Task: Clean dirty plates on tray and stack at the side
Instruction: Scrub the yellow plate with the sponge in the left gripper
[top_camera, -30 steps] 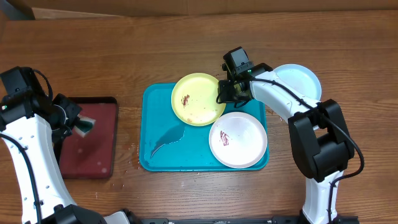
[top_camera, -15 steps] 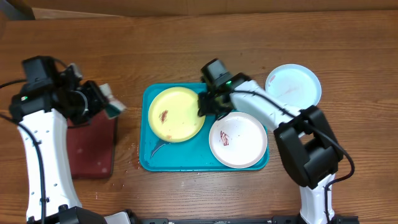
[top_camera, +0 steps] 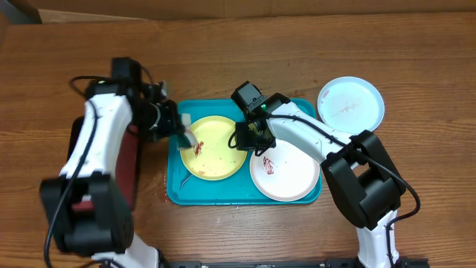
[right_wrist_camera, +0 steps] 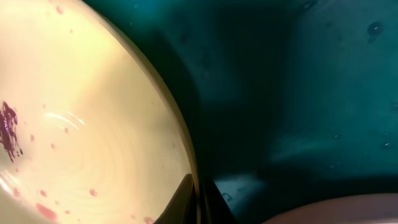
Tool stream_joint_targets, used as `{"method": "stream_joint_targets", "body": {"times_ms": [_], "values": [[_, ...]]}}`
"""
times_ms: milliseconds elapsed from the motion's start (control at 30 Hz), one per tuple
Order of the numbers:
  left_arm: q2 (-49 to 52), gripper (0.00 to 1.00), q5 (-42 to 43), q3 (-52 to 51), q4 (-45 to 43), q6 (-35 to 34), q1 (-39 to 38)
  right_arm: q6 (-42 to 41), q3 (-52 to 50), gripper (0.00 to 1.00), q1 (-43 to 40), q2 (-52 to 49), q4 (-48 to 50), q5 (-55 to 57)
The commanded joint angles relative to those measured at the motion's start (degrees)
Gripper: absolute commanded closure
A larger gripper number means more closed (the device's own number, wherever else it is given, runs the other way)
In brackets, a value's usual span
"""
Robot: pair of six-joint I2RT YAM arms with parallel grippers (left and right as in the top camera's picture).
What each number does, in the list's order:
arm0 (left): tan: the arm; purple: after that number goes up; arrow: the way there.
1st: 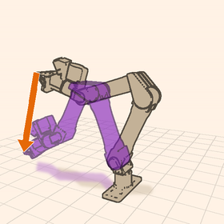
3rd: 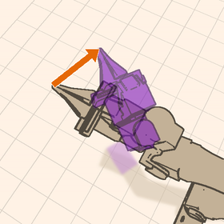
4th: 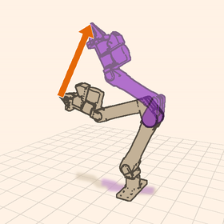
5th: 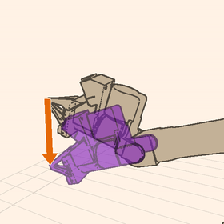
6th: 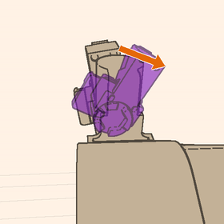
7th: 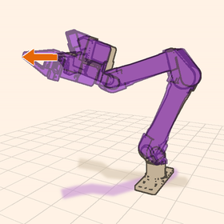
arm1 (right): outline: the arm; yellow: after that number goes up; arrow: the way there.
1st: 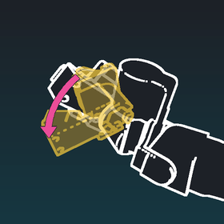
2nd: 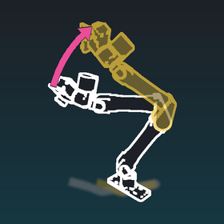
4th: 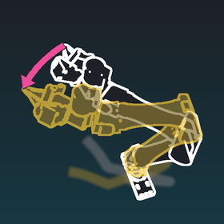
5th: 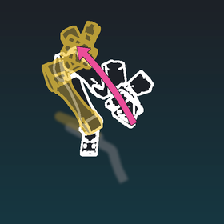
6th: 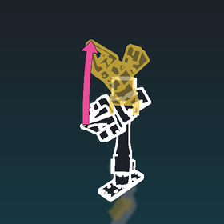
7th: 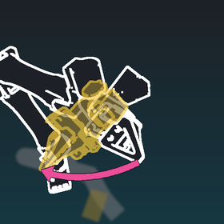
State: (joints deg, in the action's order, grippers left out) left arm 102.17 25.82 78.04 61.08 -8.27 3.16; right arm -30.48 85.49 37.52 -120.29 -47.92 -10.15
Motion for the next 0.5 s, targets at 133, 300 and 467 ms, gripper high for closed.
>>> {"method": "stream_joint_targets", "body": {"times_ms": [133,300,467], "values": [[5.0,0.96,4.4,-0.1,-2.4,3.5,-4.3,-2.8,0.0,0.96,3.5,0.5,0.0,2.0],[7.4,0.96,1.7,-0.1,-2.8,0.6,-5.7,-2.8,0.0,0.96,3.5,0.5,0.4,2.6],[10.8,0.96,-0.9,-0.1,-2.8,-0.5,-7.4,-2.8,0.0,0.96,3.5,0.5,1.0,2.7]]}}
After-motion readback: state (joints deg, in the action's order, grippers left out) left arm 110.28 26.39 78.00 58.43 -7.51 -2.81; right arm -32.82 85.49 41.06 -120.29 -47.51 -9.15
